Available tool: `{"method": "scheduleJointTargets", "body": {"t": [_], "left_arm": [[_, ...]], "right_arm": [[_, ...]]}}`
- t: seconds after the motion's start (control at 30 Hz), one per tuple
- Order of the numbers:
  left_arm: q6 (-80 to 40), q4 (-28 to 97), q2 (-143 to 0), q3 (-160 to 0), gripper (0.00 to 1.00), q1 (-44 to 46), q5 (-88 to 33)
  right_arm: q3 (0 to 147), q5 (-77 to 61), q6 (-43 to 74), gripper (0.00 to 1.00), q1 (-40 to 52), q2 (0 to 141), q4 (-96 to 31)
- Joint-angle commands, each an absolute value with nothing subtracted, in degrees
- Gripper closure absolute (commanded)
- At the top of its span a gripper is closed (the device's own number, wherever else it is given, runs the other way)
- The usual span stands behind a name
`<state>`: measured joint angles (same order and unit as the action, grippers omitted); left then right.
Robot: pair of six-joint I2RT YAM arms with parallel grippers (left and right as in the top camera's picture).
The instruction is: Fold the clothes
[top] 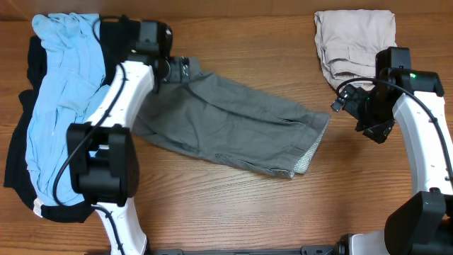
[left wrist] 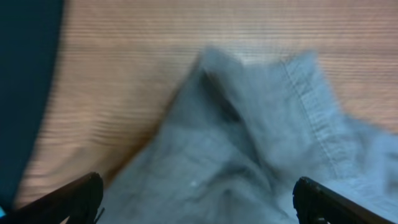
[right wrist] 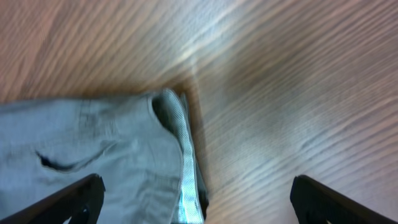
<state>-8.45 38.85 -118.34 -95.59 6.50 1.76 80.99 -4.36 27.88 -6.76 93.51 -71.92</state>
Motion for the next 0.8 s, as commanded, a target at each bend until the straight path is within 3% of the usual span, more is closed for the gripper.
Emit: {"method": "scheduleJointTargets", "body": {"t": [0.0,0.2,0.43,0.53,0.77], "left_arm": [[-7.27,45.54,-115.92,-98.96,0.00,4.43,4.03],[-2.37,52.18,-116.84,-98.61,0.01,2.42,2.00],[0.27,52.82,-116.90,-96.20,0.15,2.37,1.67],[0.21,50.59,-116.90,-94.26,0.30,2.37,1.61],[-1.13,41.85,-116.90,-87.24,0.41,2.35,1.43]], "right_arm": [[81.65,-8.08,24.80,0.00,-6.87,93.56,-72.82],[77.76,-12.67,20.40,0.00,-6.87,93.56,-71.07],[65.80,-20.38,17.72,0.00,-6.76,93.56,-60.51],[60.84,-22.87,17.74,0.00,-6.76,93.56,-54.92],[51.40,-26.11,21.96,0.06,-6.76,93.56,-42.96]]}}
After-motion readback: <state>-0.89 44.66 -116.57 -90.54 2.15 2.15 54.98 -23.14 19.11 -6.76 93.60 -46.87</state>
